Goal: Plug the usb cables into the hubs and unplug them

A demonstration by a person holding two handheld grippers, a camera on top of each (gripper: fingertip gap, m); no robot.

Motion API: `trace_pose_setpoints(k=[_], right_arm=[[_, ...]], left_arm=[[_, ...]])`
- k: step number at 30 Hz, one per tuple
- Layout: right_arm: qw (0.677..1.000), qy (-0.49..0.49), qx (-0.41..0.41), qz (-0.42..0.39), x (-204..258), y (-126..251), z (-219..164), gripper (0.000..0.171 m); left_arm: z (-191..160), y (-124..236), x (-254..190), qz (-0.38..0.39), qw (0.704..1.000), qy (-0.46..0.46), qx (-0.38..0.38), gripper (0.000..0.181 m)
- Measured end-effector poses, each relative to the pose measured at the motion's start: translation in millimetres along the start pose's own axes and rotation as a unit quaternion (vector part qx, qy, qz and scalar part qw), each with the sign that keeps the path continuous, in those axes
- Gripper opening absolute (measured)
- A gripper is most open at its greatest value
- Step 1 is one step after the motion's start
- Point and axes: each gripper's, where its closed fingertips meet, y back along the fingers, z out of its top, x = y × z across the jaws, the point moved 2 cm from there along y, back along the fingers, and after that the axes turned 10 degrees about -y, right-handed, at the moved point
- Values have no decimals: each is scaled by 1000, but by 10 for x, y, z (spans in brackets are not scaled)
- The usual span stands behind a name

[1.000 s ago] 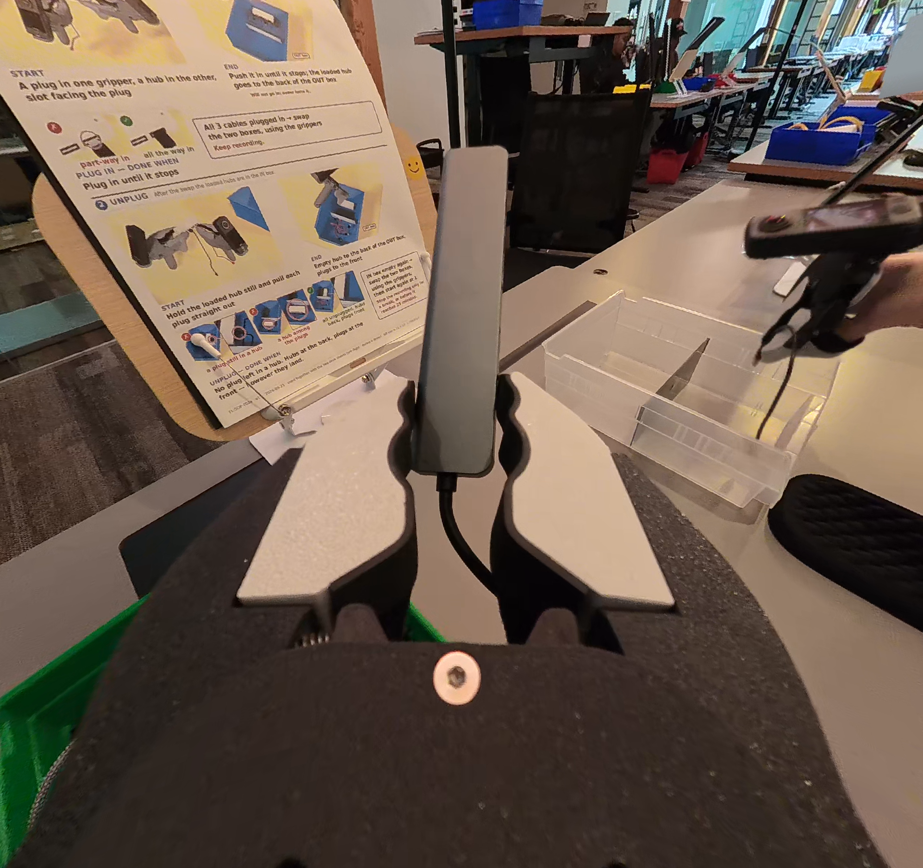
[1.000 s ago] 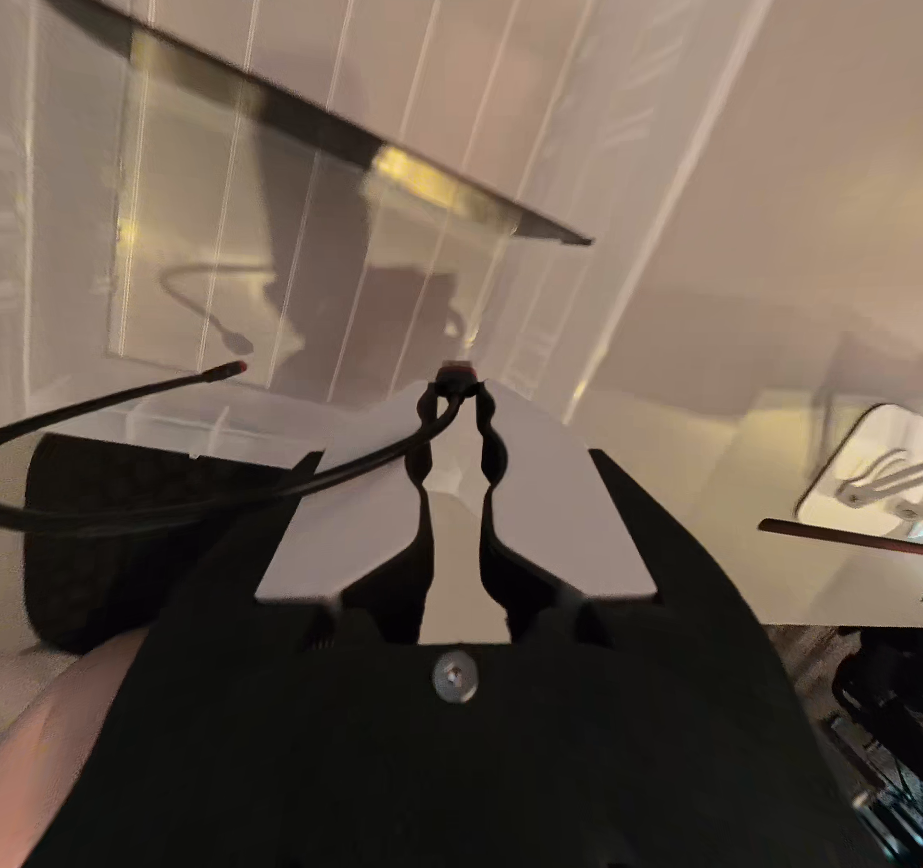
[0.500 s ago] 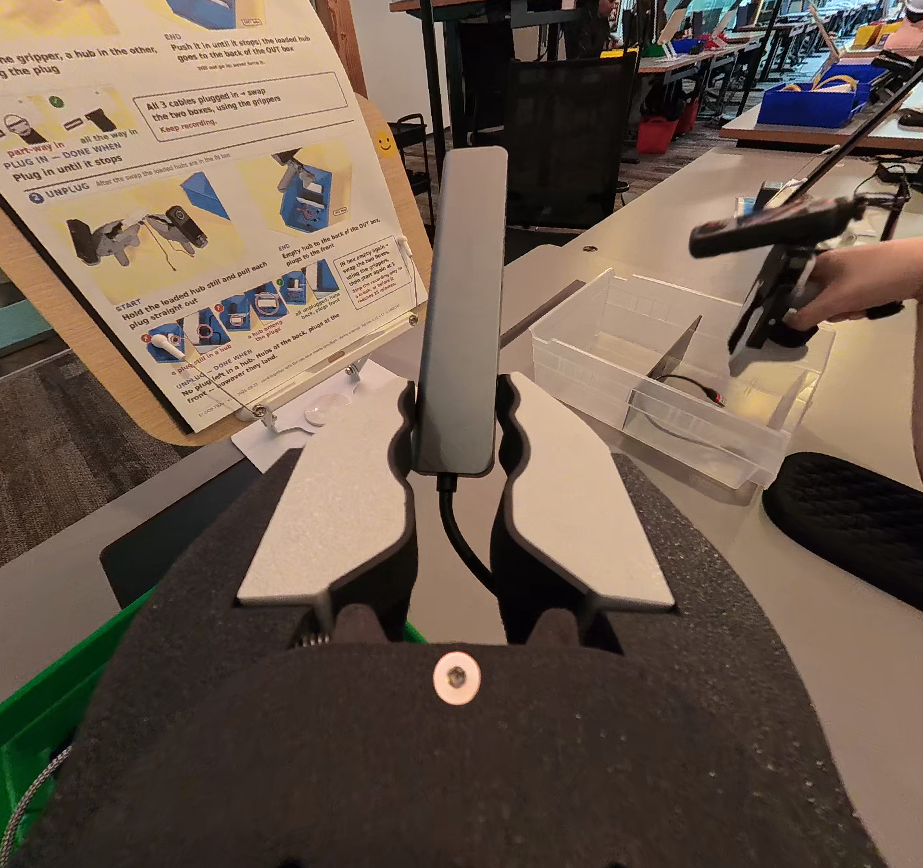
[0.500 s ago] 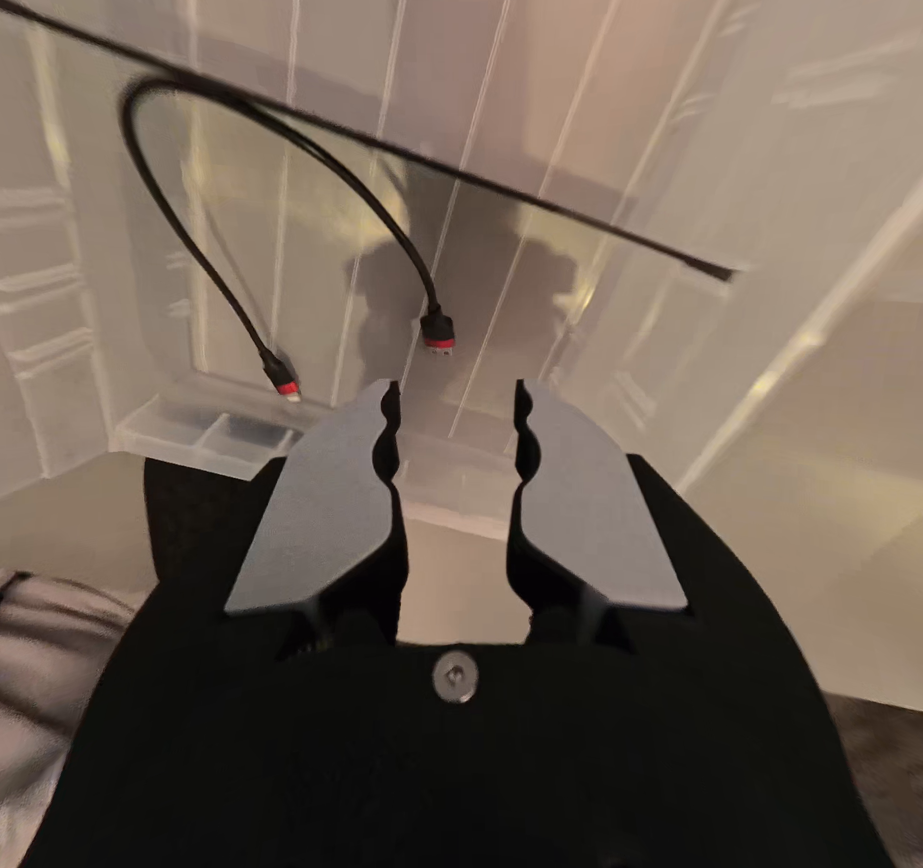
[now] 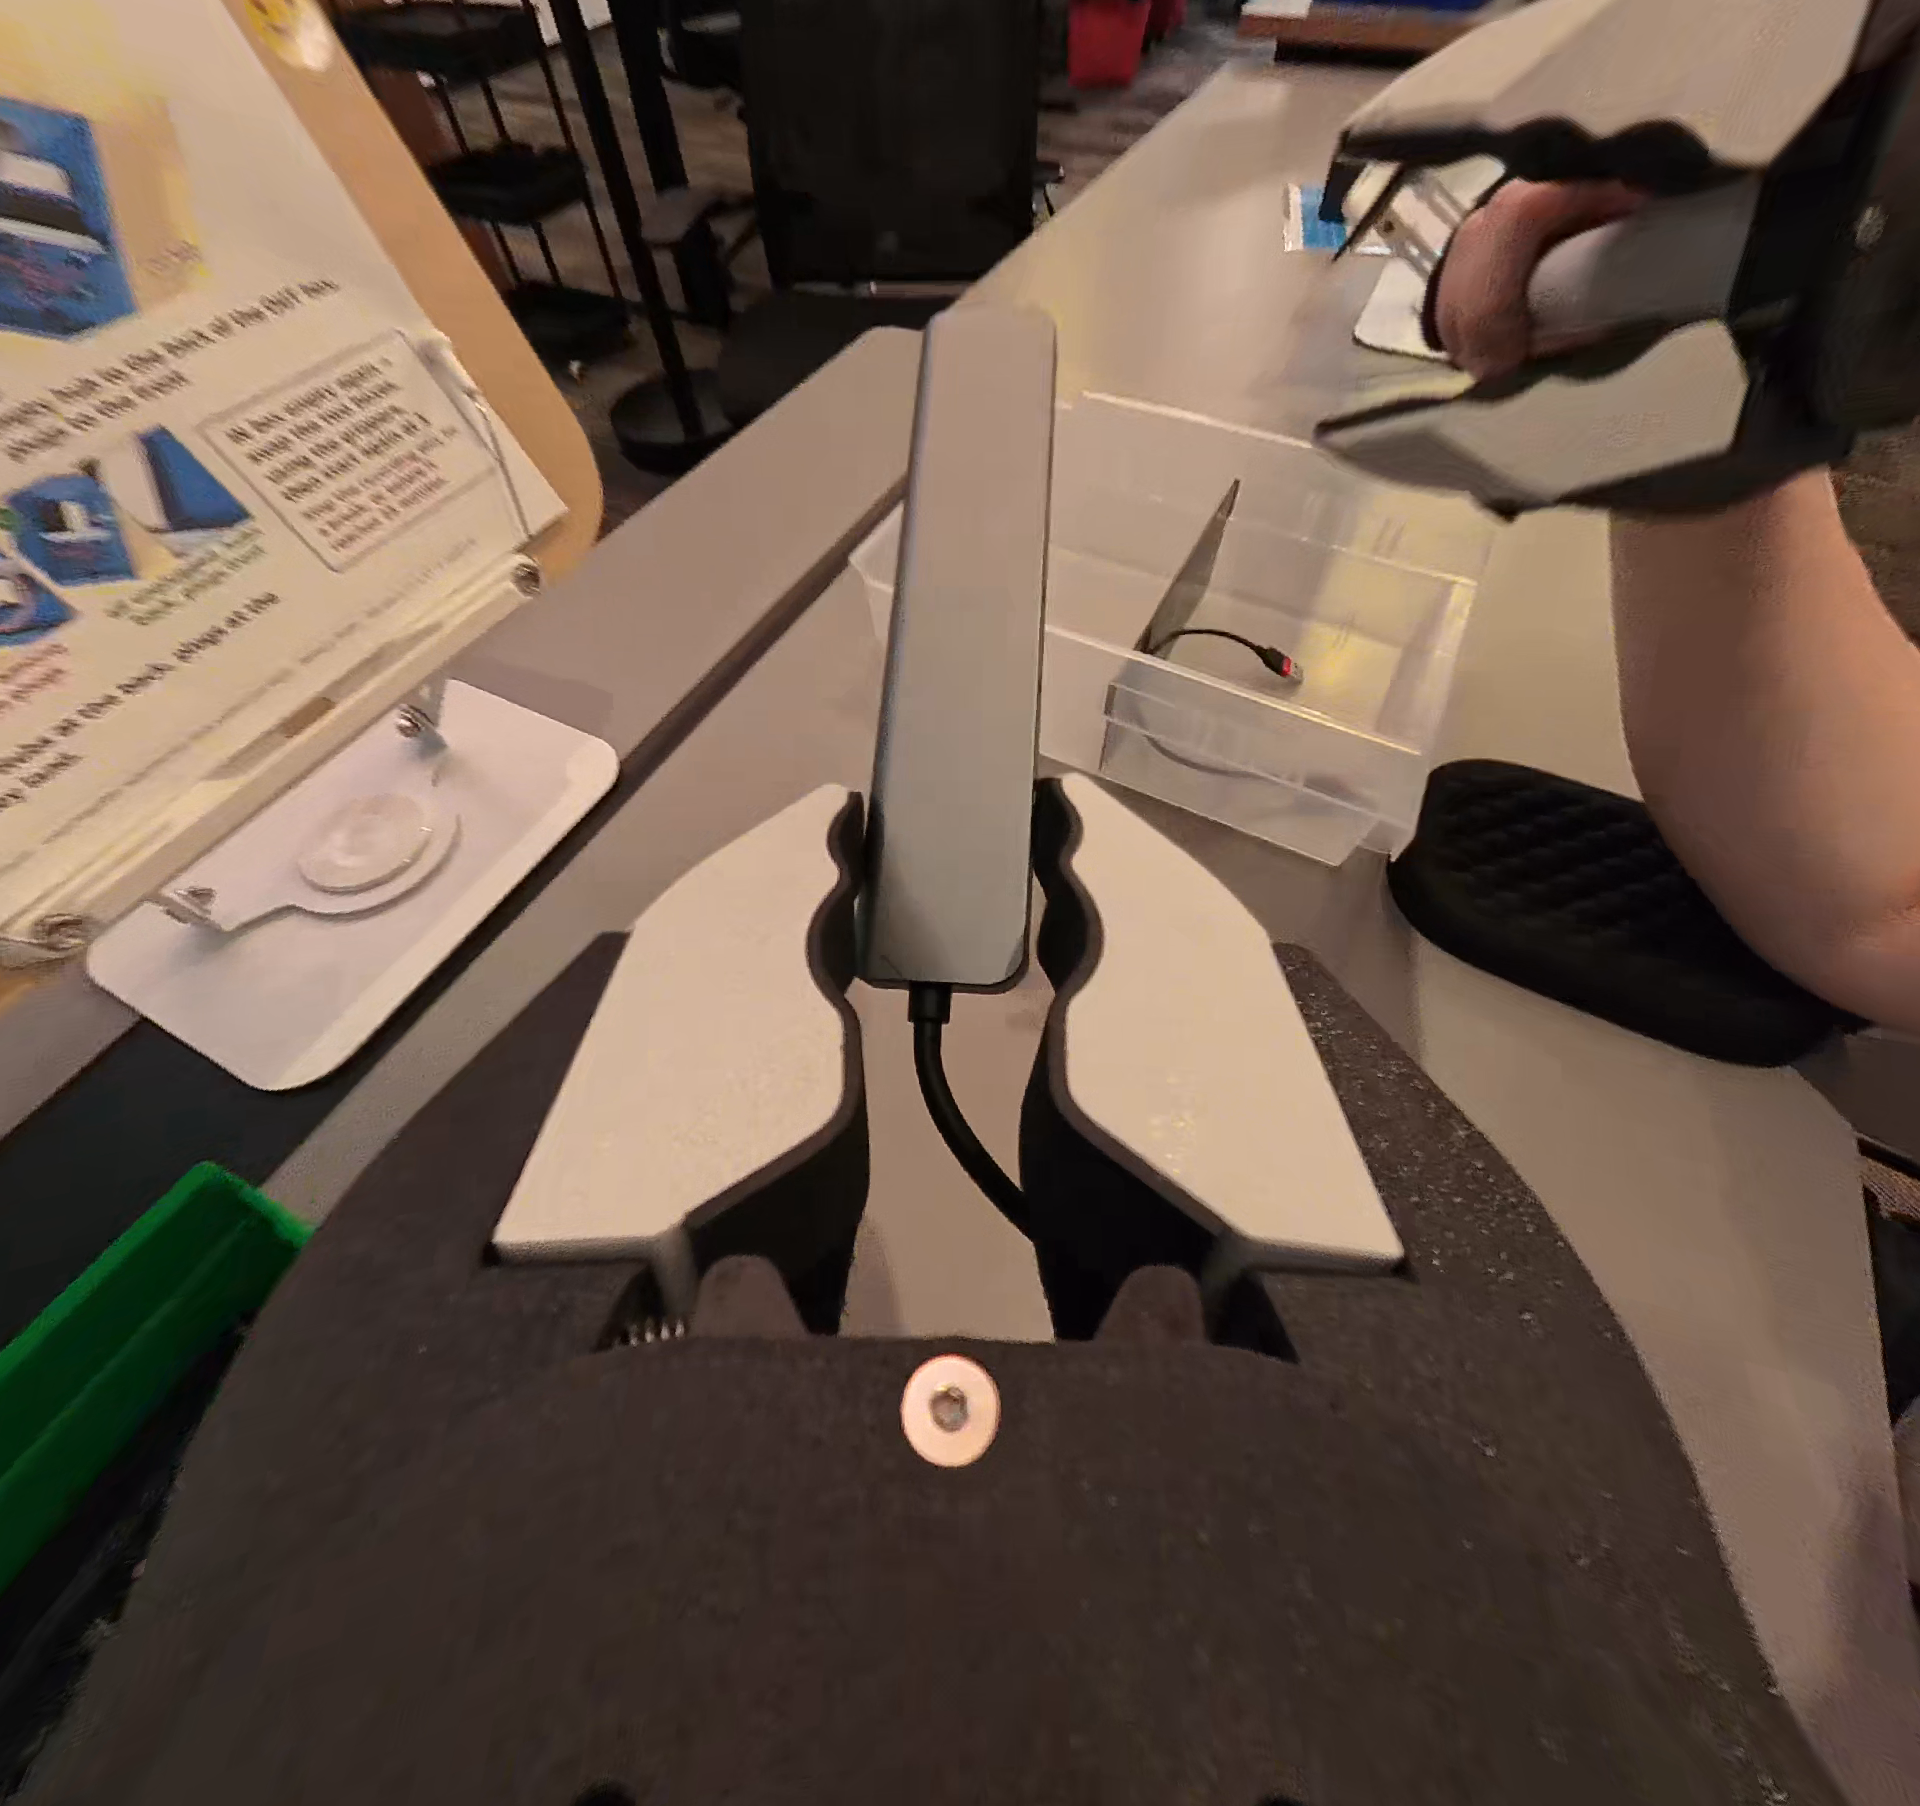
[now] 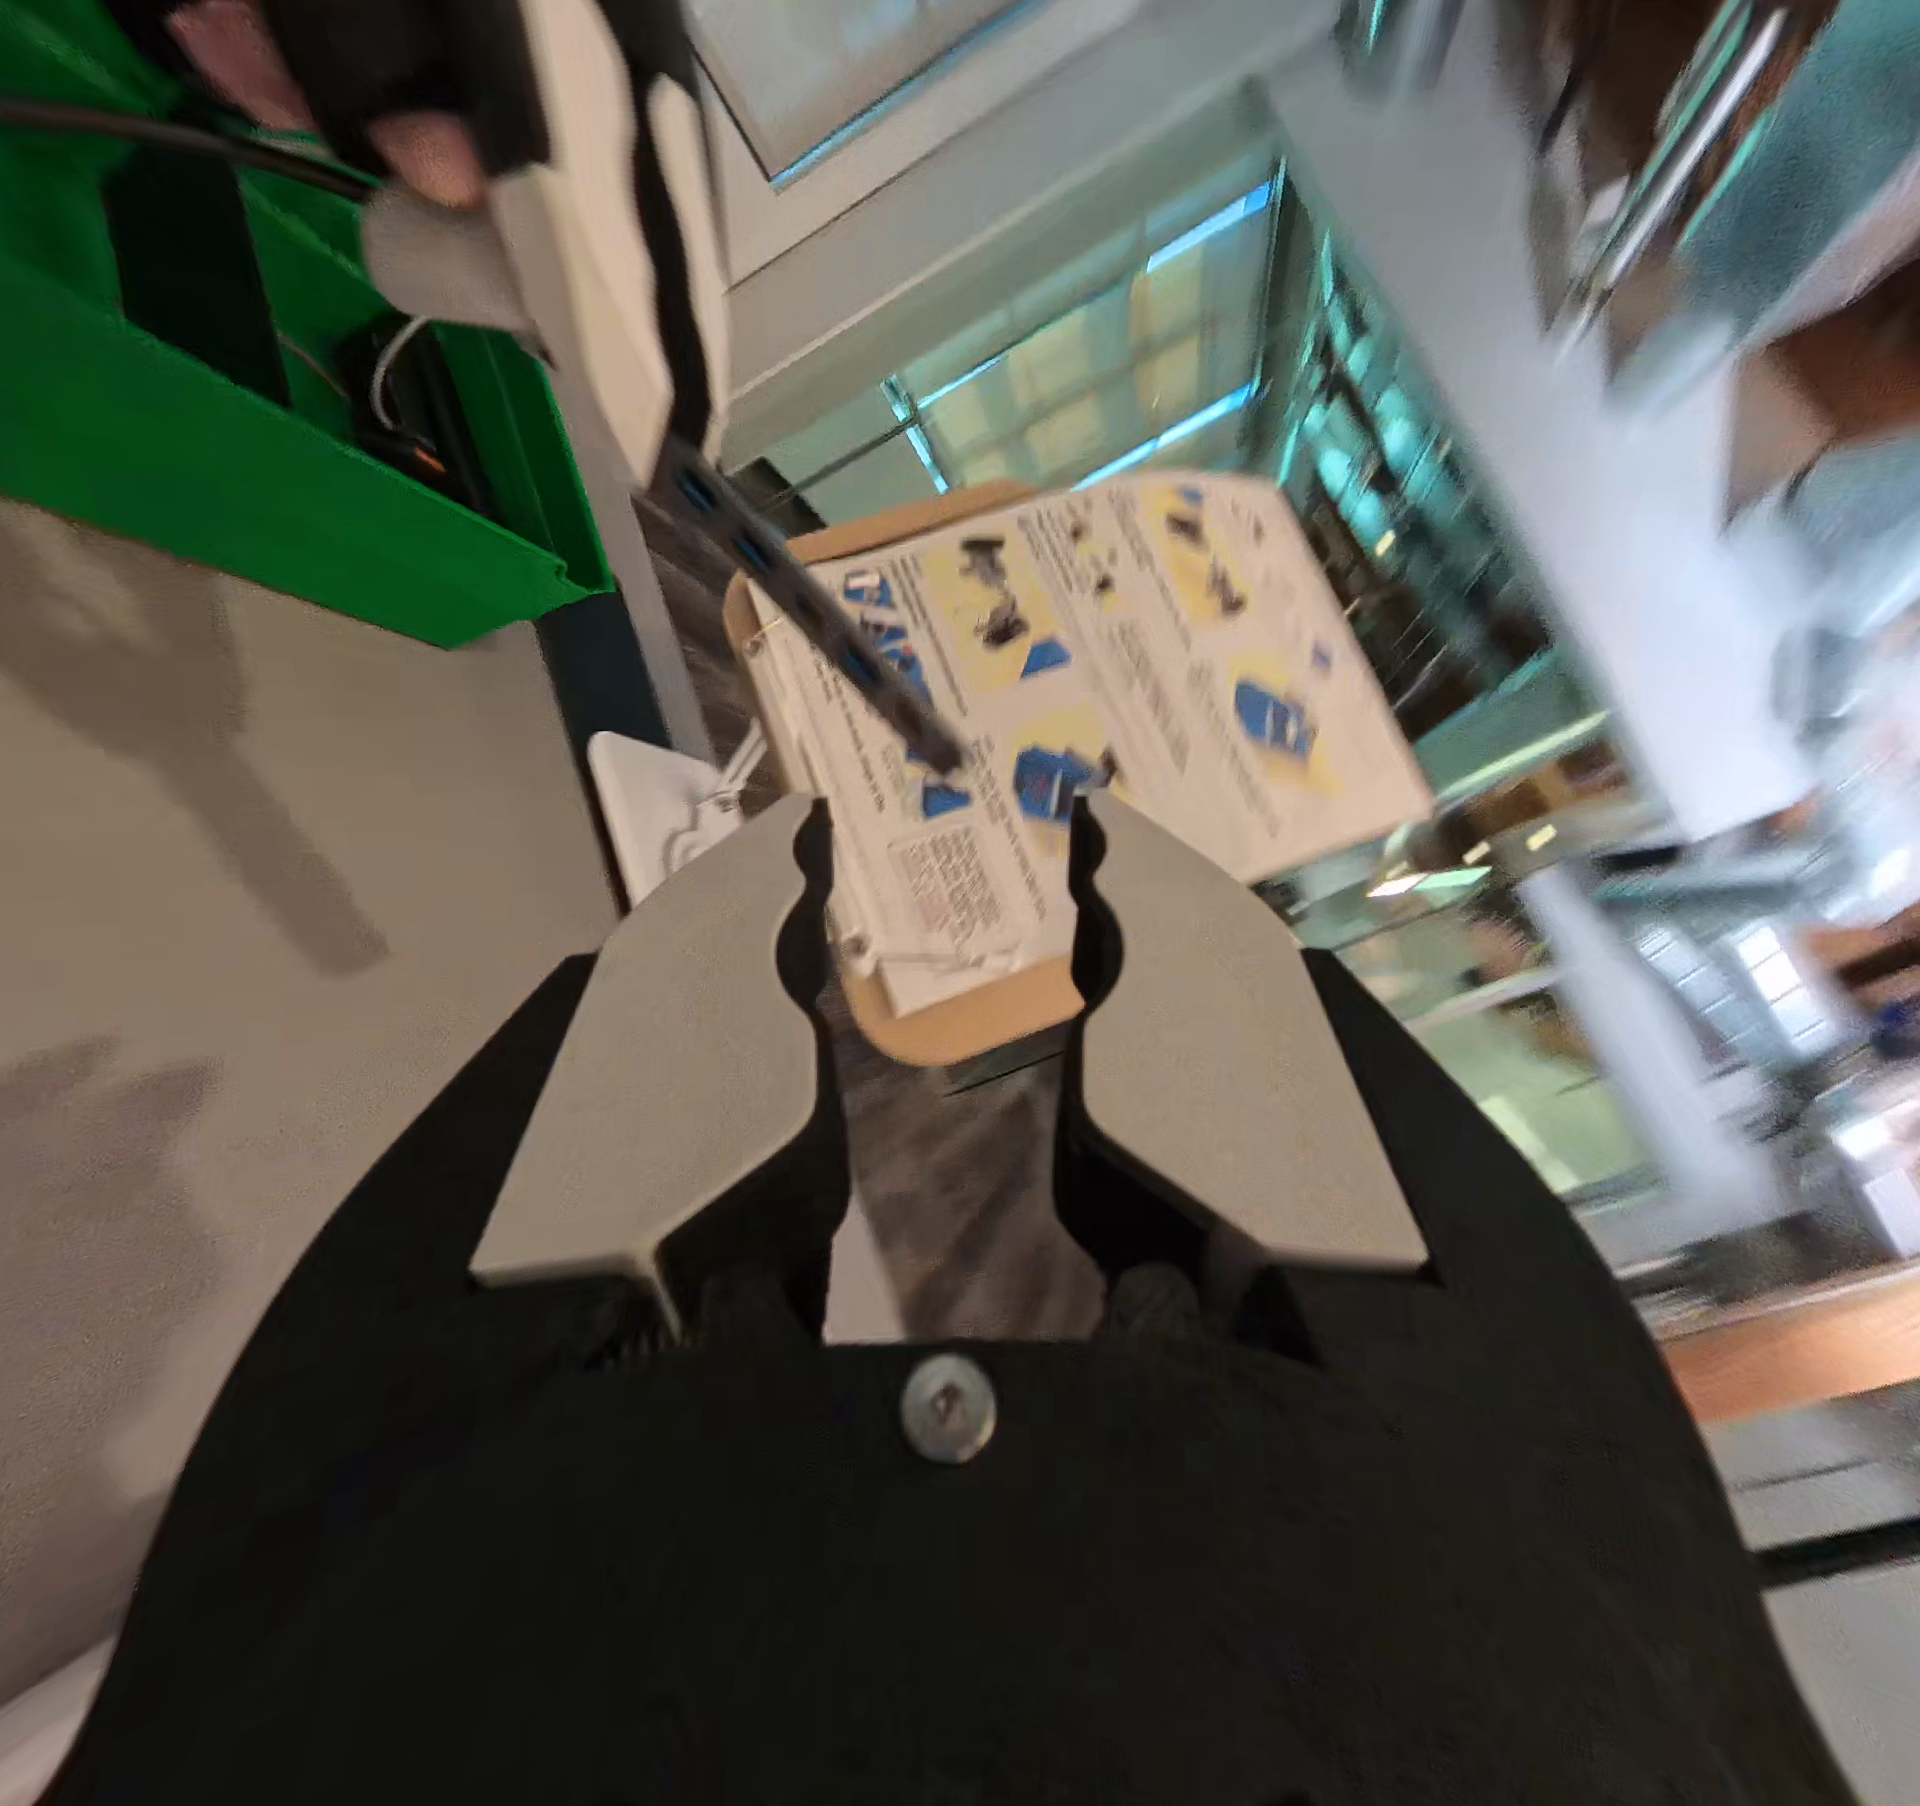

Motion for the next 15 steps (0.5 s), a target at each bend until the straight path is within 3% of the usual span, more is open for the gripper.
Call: trace_pose_setpoints(k=[1, 4, 6, 9, 15], right_arm=[[999, 42, -4, -1, 135, -106, 47, 45], [992, 123, 12, -15, 401, -369, 39, 45], [986, 163, 17, -21, 495, -450, 0, 35], [985, 168, 27, 15, 630, -494, -64, 24], [987, 141, 64, 48, 668, -504, -146, 31]], left_arm=[[-21, -59, -34, -7, 1000, 0, 7, 31], [-90, -201, -137, -28, 999, -5, 32, 31], [-134, -269, -185, -37, 998, -9, 47, 31], [-174, -317, -189, -41, 998, -3, 54, 31], [-141, -304, -220, -79, 996, 33, 30, 31]])
